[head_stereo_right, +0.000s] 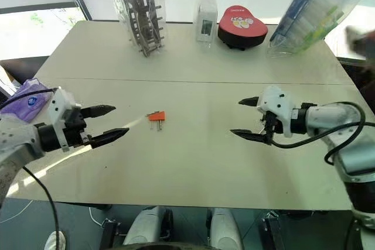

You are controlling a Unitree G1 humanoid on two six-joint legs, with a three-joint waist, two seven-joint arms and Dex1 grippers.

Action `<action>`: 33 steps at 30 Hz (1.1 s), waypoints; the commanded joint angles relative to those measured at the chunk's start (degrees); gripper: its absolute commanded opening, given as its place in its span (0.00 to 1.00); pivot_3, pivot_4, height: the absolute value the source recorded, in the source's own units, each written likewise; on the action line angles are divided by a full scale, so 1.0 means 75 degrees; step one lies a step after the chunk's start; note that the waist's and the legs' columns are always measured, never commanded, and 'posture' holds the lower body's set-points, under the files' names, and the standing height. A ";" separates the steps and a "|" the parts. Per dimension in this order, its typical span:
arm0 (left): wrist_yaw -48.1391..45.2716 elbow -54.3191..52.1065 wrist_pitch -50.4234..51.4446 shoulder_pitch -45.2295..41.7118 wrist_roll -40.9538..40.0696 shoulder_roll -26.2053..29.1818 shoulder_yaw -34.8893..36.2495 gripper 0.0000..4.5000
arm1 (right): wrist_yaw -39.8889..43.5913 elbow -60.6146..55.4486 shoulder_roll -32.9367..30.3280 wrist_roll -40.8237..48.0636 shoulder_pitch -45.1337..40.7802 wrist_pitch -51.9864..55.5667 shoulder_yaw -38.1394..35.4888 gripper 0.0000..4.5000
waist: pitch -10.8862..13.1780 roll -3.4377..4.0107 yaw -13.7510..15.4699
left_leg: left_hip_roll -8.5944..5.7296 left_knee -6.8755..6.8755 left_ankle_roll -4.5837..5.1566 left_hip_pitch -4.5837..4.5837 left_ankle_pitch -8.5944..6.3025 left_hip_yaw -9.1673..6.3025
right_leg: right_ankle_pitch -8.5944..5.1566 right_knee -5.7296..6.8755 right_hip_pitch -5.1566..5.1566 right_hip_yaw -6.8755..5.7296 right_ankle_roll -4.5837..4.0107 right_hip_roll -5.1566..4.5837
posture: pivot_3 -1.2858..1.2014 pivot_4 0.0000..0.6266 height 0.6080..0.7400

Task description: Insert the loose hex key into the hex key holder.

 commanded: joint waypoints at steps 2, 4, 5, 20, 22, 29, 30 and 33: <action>-0.0386 0.0221 -0.0143 -0.0193 0.0067 0.0276 0.0064 0.99 | 0.0308 0.0073 -0.0148 0.0072 -0.0496 0.0021 -0.0029 1.00 | 0.0001 -0.0001 -0.0005 | 0.0000 0.0000 0.0000 0.0000 0.0000 0.0005 | 0.0000 0.0001 0.0000 0.0000 0.0000 0.0000 | 0.52 0.24 1.00; -0.0320 0.0340 -0.0048 -0.0386 0.0023 0.0233 0.0025 0.99 | 0.0350 0.0094 -0.0114 0.0025 -0.0608 0.0041 0.0018 1.00 | 0.0001 -0.0002 -0.0002 | 0.0001 -0.0001 -0.0001 -0.0002 0.0000 0.0008 | 0.0000 0.0002 -0.0004 0.0000 0.0001 0.0000 | 0.52 0.24 1.00; -0.0341 0.0357 0.0016 -0.0455 -0.0040 0.0230 0.0024 0.99 | 0.0354 0.0101 -0.0093 0.0009 -0.0647 0.0053 0.0041 1.00 | 0.0001 -0.0002 0.0003 | 0.0001 0.0000 -0.0001 -0.0003 0.0001 0.0009 | 0.0001 0.0002 -0.0004 0.0000 0.0001 0.0001 | 0.52 0.24 1.00; -0.0279 0.0424 -0.0091 -0.0572 0.0184 0.0084 -0.0058 0.99 | 0.0192 0.0180 0.0352 -0.0409 -0.1088 -0.0228 0.0502 1.00 | 0.0004 -0.0005 0.0000 | 0.0001 0.0000 -0.0002 -0.0004 0.0001 0.0016 | 0.0003 0.0002 -0.0004 0.0000 0.0004 -0.0003 | 0.52 0.24 1.00; -0.0257 0.0426 -0.0114 -0.0536 0.0229 0.0058 -0.0041 0.99 | 0.0193 0.0196 0.0400 -0.0449 -0.1144 -0.0256 0.0553 1.00 | 0.0004 -0.0005 -0.0001 | 0.0000 0.0000 -0.0002 -0.0004 0.0001 0.0017 | 0.0003 0.0002 -0.0004 0.0001 0.0004 -0.0003 | 0.52 0.24 1.00; 0.0301 0.0772 -0.0501 -0.0376 0.0833 -0.0295 0.0027 0.99 | -0.0426 0.0514 0.1227 -0.1348 -0.1510 -0.0869 0.1381 1.00 | 0.0003 -0.0006 -0.0016 | 0.0001 0.0000 -0.0002 -0.0002 0.0001 0.0018 | 0.0003 0.0003 -0.0003 0.0001 0.0005 -0.0002 | 0.52 0.24 1.00; 0.0422 0.0865 -0.0586 -0.0389 0.0952 -0.0362 0.0037 0.99 | -0.0589 0.0631 0.1385 -0.1632 -0.1567 -0.1036 0.1566 1.00 | 0.0003 -0.0007 -0.0023 | 0.0001 0.0000 -0.0002 0.0000 0.0001 0.0018 | 0.0004 0.0004 -0.0002 0.0000 0.0004 -0.0001 | 0.52 0.24 1.00; 0.0965 0.1152 -0.0827 -0.0473 0.1398 -0.0617 0.0068 0.99 | -0.1278 0.1157 0.2267 -0.2429 -0.1761 -0.1596 0.2224 1.00 | 0.0003 -0.0007 -0.0023 | 0.0001 0.0000 -0.0003 -0.0003 0.0002 0.0018 | 0.0005 0.0010 -0.0008 0.0000 0.0007 0.0001 | 0.52 0.24 1.00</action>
